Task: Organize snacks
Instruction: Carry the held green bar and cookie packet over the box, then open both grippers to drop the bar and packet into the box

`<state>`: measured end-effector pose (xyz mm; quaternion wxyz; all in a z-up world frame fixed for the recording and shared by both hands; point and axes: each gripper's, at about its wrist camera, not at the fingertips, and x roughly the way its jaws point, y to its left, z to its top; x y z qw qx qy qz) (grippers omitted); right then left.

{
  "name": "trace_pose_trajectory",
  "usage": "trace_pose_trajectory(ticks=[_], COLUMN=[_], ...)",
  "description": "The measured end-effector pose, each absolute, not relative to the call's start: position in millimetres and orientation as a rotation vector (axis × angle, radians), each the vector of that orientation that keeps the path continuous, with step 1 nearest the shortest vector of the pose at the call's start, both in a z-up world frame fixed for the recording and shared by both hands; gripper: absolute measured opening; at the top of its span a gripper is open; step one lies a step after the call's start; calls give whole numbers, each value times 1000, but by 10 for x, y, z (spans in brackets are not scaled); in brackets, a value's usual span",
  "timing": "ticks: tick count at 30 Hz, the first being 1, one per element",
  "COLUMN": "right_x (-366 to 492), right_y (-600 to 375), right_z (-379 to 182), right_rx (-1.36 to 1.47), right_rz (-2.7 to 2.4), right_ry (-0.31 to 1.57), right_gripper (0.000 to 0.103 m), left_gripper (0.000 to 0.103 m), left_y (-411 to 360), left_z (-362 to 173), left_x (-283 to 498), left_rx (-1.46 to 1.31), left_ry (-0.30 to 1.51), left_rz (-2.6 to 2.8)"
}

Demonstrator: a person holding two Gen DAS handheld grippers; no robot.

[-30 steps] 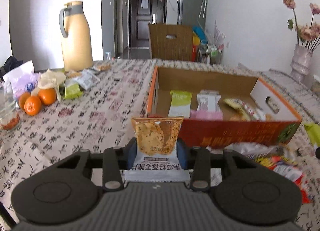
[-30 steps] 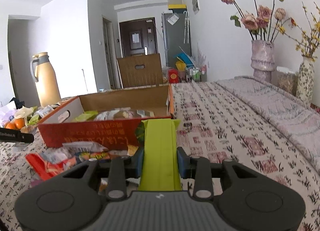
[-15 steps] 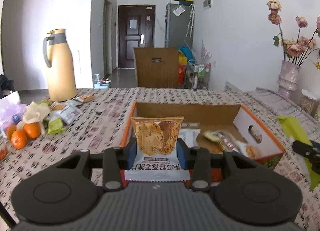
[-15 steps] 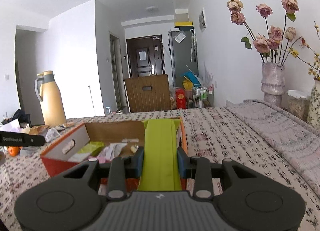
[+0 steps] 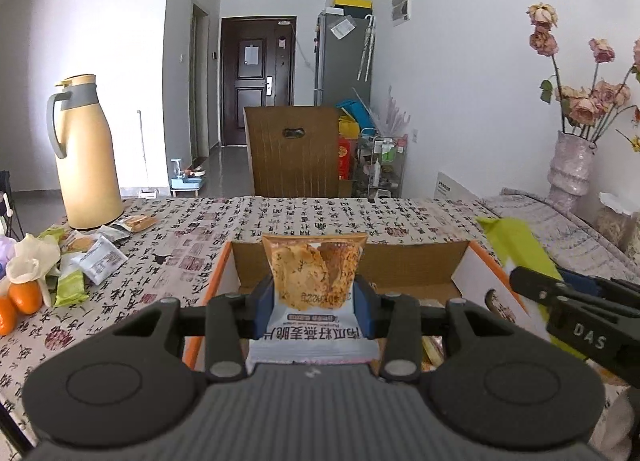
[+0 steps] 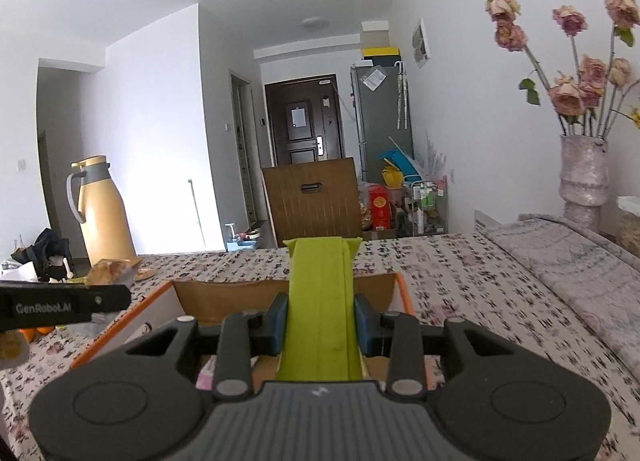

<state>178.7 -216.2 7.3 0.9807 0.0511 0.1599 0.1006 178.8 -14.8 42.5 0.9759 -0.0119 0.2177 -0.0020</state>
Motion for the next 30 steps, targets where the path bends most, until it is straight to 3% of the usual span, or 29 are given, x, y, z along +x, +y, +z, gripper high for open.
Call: trace_pose_trajectory(ticks=[15,18,19,20,22,25,30], right_x=[2202,2200,2193,2189,2174,2139,2144], right_y=[-2195,-2193,-2201,-2215,-2244,-2268,-2273], right_z=[-302,-306,-307,-307,-289,-269,-280], right_rx=[138,140,142,148,162,173,178], right_rz=[204,201,196,193,184,168,158], right_ry=[414,415,411,408,399,379,382], right_gripper=[33,34,35,38,74,100,103], left_gripper=[42,51,65,83,101,103,103], left_y=[-11,-4,1,3,14,35,20], left_z=[-15,-8,2,15,34,61,61], left_x=[2142,2109,2091,2071,2041,2017,2032], left_rx=[-49,-59,-63,-68,-72,-91,-87], left_ry=[514,498,488,474,446,435,450], left_rz=[19,21,24,33,67,83,89])
